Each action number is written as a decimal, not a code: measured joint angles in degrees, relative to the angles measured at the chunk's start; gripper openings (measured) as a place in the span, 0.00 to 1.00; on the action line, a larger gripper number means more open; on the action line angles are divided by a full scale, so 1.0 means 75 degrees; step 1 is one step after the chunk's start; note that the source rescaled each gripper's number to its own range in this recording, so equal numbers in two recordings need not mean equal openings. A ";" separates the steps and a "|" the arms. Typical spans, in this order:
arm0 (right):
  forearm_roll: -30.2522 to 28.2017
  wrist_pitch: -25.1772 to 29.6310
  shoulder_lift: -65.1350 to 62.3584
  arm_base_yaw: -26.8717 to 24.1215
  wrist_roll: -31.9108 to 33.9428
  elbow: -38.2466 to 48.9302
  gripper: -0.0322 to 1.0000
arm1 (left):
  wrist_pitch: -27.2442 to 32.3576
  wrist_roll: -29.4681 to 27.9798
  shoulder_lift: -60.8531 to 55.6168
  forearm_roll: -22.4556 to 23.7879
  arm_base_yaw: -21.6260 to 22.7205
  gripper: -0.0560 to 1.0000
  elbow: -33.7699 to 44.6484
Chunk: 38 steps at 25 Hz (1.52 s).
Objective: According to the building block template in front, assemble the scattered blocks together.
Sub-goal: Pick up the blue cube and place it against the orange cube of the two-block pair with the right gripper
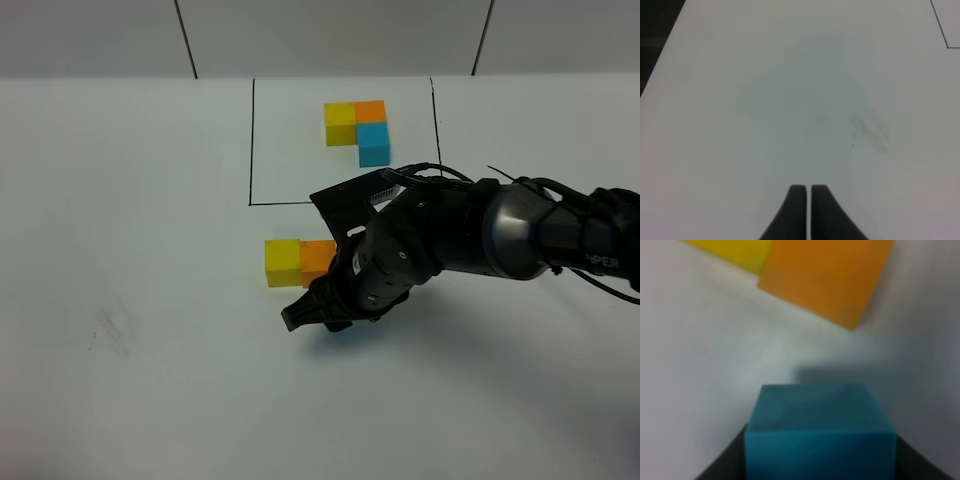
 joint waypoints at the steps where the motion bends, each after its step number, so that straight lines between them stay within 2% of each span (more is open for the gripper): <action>1: 0.0000 -0.0024 0.0110 0.0000 0.0000 -0.0116 0.47 | 0.0000 0.0000 0.0000 0.0000 0.0000 0.05 0.0000; 14: 0.0102 -0.0040 0.0753 -0.0030 0.0269 -0.0676 0.47 | 0.0000 0.0000 0.0000 0.0000 0.0000 0.05 0.0000; 38: 0.0193 -0.0515 0.0878 -0.0008 0.1063 -0.0681 0.47 | 0.0008 0.0000 0.0000 0.0000 0.0000 0.05 0.0000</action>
